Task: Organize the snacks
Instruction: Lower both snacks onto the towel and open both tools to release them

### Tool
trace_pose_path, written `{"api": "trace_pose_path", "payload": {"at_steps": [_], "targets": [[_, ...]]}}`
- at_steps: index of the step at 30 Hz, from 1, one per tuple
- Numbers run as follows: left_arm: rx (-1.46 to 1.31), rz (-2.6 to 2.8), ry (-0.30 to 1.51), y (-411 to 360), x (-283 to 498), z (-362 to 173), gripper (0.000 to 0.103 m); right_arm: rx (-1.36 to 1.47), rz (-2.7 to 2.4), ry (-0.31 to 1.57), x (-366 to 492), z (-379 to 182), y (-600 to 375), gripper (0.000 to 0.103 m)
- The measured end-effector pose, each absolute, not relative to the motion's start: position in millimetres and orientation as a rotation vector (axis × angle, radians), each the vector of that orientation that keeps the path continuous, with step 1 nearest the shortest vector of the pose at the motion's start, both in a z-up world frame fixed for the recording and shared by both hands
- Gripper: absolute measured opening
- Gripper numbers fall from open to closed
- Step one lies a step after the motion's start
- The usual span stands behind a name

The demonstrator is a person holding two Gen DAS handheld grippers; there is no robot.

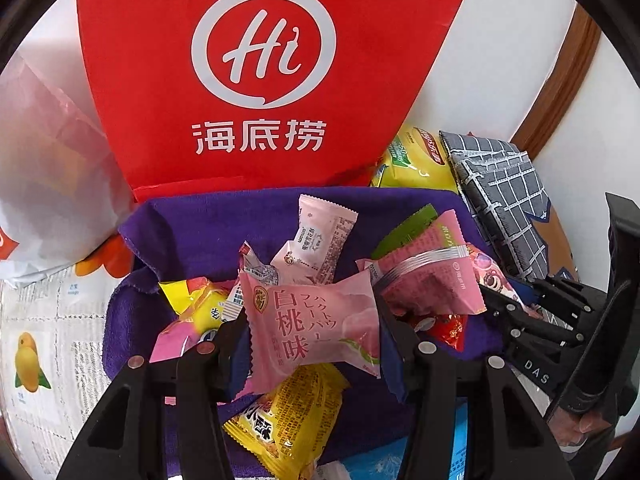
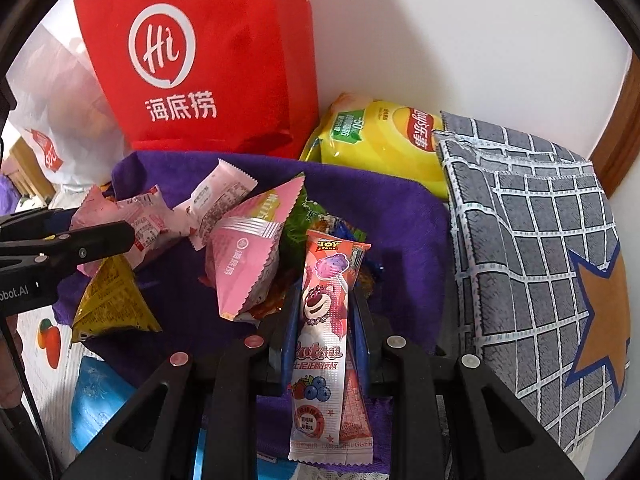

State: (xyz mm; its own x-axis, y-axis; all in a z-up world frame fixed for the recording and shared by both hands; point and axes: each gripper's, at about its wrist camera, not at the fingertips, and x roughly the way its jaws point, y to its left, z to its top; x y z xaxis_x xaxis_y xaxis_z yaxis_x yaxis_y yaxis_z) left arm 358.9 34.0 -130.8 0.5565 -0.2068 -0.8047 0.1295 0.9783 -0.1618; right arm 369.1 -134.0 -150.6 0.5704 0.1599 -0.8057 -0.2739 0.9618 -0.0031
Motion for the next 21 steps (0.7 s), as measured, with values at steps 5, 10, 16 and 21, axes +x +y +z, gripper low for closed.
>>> {"api": "trace_pose_path", "payload": {"at_steps": [5, 10, 16, 21], "targets": [[-0.090, -0.206, 0.961, 33.1, 360.0, -132.6, 0.051, -0.138, 0.261, 0.941, 371.2, -154.9, -132.5, 0.025], [-0.082, -0.196, 0.958, 31.9, 360.3, -134.0, 0.052, -0.139, 0.261, 0.941, 372.1, -155.3, -132.9, 0.025], [-0.069, -0.196, 0.960, 29.7, 360.9, -135.0, 0.053, -0.152, 0.264, 0.944, 372.4, -156.8, -131.8, 0.025], [-0.073, -0.198, 0.962, 30.4, 360.1, -134.8, 0.053, -0.160, 0.269, 0.956, 373.1, -159.1, -129.9, 0.025]]}}
